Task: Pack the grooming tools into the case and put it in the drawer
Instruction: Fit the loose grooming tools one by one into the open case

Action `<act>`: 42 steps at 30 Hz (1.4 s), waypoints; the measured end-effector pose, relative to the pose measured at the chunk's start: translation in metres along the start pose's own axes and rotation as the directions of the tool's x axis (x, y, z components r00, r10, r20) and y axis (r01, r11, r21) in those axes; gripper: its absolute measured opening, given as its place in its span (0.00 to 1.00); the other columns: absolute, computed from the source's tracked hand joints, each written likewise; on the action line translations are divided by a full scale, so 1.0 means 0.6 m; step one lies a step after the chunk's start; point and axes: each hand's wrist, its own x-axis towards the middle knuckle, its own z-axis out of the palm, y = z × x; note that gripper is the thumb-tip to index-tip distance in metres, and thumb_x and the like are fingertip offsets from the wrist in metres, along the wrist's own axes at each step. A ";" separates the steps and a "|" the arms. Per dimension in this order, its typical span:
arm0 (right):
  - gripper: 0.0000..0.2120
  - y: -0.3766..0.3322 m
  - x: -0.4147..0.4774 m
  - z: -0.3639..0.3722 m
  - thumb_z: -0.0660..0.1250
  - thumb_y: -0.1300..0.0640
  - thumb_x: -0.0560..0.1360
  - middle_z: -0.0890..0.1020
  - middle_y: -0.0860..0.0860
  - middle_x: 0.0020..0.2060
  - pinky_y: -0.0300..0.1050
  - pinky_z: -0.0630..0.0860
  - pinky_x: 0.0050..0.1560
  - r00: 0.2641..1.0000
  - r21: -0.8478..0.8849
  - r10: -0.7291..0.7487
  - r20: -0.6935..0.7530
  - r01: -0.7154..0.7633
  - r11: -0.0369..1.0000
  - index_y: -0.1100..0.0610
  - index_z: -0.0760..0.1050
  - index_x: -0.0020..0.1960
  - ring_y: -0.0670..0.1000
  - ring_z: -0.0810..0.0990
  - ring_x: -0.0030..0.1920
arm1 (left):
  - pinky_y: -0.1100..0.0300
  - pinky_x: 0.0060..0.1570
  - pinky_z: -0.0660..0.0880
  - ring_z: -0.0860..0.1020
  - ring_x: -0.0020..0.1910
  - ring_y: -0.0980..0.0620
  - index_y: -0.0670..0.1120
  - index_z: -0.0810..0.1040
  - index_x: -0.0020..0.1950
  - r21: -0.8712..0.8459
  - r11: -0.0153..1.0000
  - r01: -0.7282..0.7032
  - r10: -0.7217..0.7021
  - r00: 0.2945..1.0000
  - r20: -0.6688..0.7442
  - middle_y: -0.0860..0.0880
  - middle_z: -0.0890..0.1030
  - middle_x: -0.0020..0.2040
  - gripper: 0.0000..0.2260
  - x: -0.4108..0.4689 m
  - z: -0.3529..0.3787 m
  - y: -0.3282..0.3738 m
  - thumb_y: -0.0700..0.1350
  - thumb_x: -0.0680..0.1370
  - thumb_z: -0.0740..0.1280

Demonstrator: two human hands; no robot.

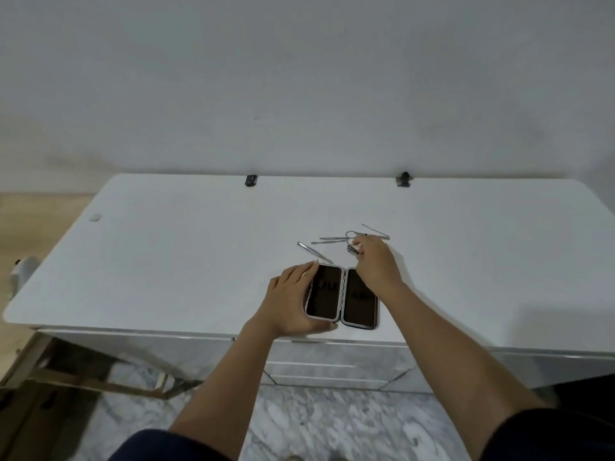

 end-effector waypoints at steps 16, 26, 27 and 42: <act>0.06 -0.068 -0.029 0.007 0.67 0.63 0.72 0.76 0.48 0.34 0.50 0.79 0.47 0.990 0.364 0.109 0.089 -0.134 0.922 0.54 0.74 0.46 0.52 0.80 0.39 | 0.62 0.70 0.45 0.51 0.74 0.54 0.48 0.52 0.76 -0.028 1.000 -0.006 0.003 0.994 -0.111 0.52 0.56 0.76 0.55 -0.004 0.008 0.007 0.75 0.59 0.65; 0.06 -0.069 -0.024 0.013 0.69 0.63 0.71 0.78 0.51 0.38 0.35 0.71 0.42 0.981 0.275 0.099 0.165 -0.142 0.951 0.59 0.79 0.49 0.43 0.73 0.35 | 0.61 0.73 0.42 0.46 0.75 0.57 0.46 0.48 0.76 -0.066 0.998 -0.010 0.007 0.999 -0.051 0.51 0.50 0.77 0.57 0.001 0.007 0.005 0.77 0.59 0.63; 0.07 -0.069 -0.024 0.013 0.69 0.63 0.71 0.78 0.52 0.39 0.33 0.70 0.41 0.980 0.271 0.095 0.176 -0.141 0.952 0.60 0.79 0.49 0.42 0.73 0.35 | 0.61 0.73 0.43 0.46 0.75 0.57 0.46 0.48 0.76 -0.067 0.998 -0.007 0.004 0.999 -0.050 0.51 0.50 0.77 0.57 0.001 0.007 0.004 0.77 0.59 0.63; 0.07 -0.080 -0.017 -0.003 0.72 0.60 0.68 0.77 0.50 0.32 0.45 0.77 0.35 0.955 0.233 0.127 0.268 -0.192 0.953 0.55 0.73 0.42 0.49 0.77 0.33 | 0.63 0.72 0.44 0.48 0.75 0.58 0.48 0.50 0.76 -0.099 0.995 -0.008 0.001 0.998 -0.068 0.52 0.52 0.77 0.55 -0.001 0.006 0.005 0.76 0.59 0.65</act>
